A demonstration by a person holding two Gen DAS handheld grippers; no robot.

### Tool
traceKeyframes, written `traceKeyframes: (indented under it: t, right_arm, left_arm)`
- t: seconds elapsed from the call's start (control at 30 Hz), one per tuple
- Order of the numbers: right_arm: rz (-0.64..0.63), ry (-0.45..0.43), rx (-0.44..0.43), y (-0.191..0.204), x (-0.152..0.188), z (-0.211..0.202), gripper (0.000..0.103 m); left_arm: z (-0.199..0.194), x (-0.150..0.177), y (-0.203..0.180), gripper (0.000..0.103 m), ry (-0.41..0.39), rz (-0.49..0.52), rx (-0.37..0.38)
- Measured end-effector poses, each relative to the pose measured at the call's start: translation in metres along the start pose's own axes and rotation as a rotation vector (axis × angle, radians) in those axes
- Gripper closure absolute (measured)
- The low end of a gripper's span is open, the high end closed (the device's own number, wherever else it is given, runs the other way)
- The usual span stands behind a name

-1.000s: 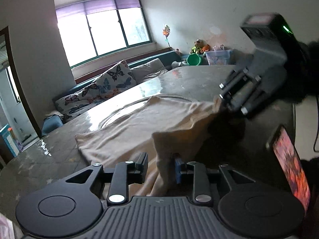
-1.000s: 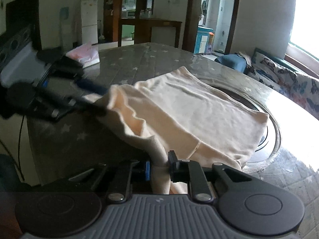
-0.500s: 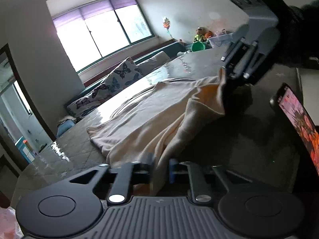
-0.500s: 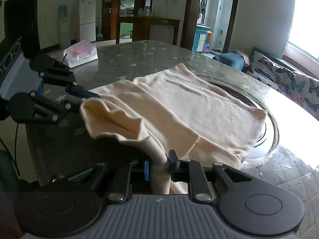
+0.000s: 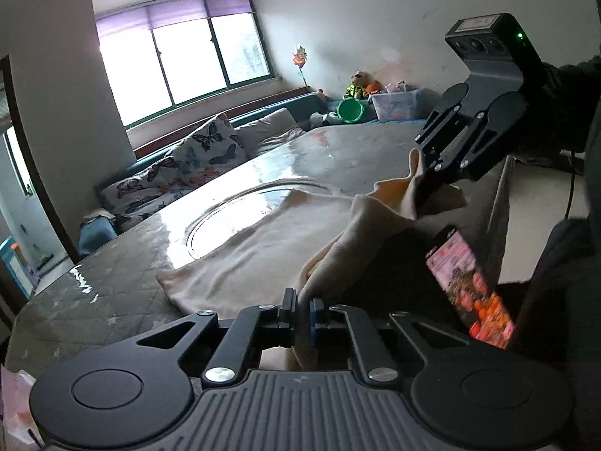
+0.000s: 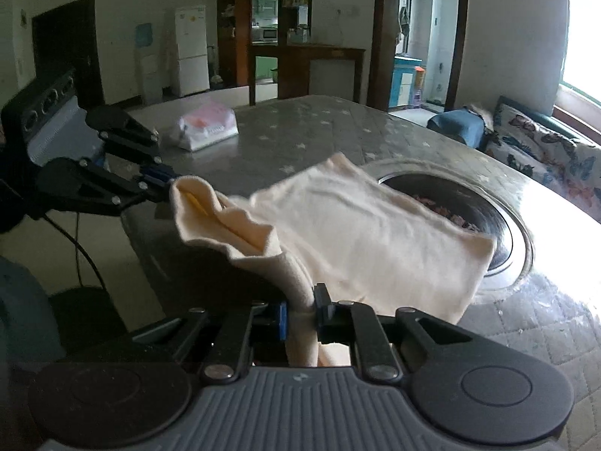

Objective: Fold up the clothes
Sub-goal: 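Grasp the shirt hem with the right gripper and lift it, then fold the held hem toward the collar with the right gripper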

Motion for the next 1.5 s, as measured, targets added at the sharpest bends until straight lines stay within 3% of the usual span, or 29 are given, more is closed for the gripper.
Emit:
traceKeyframes:
  t: [0.2, 0.4, 0.5, 0.63, 0.7, 0.8, 0.93, 1.27, 1.5]
  right_arm:
    - [-0.011, 0.018, -0.012, -0.044, -0.044, 0.012, 0.091]
    - [0.004, 0.046, 0.012, -0.105, -0.081, 0.052, 0.091]
    - [0.015, 0.058, 0.027, -0.136, -0.097, 0.073, 0.09]
    - [0.07, 0.058, 0.083, -0.169, -0.093, 0.114, 0.083]
    - [0.1, 0.049, 0.102, -0.175, -0.082, 0.11, 0.08]
    - [0.144, 0.034, 0.132, -0.184, -0.066, 0.105, 0.078]
    - [0.204, 0.014, 0.17, -0.195, -0.045, 0.097, 0.067]
    - [0.351, -0.054, 0.24, -0.215, -0.014, 0.087, 0.067]
    - [0.309, -0.062, 0.402, -0.215, -0.01, 0.084, 0.067]
  left_arm:
    - [0.028, -0.03, 0.043, 0.096, 0.016, -0.035, -0.017]
    - [0.097, -0.045, 0.089, 0.095, 0.075, -0.012, -0.055]
    - [0.139, -0.038, 0.107, 0.095, 0.118, -0.019, -0.082]
    - [0.195, -0.018, 0.122, 0.093, 0.185, -0.112, -0.105]
    - [0.209, -0.009, 0.126, 0.092, 0.2, -0.15, -0.119]
    - [0.206, -0.009, 0.129, 0.09, 0.171, -0.192, -0.124]
    - [0.199, -0.009, 0.133, 0.074, 0.157, -0.179, -0.161]
    - [0.198, -0.024, 0.136, 0.074, 0.127, -0.182, -0.221]
    - [0.193, -0.023, 0.152, 0.074, 0.14, -0.184, -0.344]
Point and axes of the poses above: each gripper's, at about its wrist camera, not at the fingertips, and z roughly the way its jaws point, y to its left, x to its underside, the point moved 6 cm from there along z, roughly the way its jaws point, and after that the axes turned 7 degrees about -x, right-handed, at the moved point
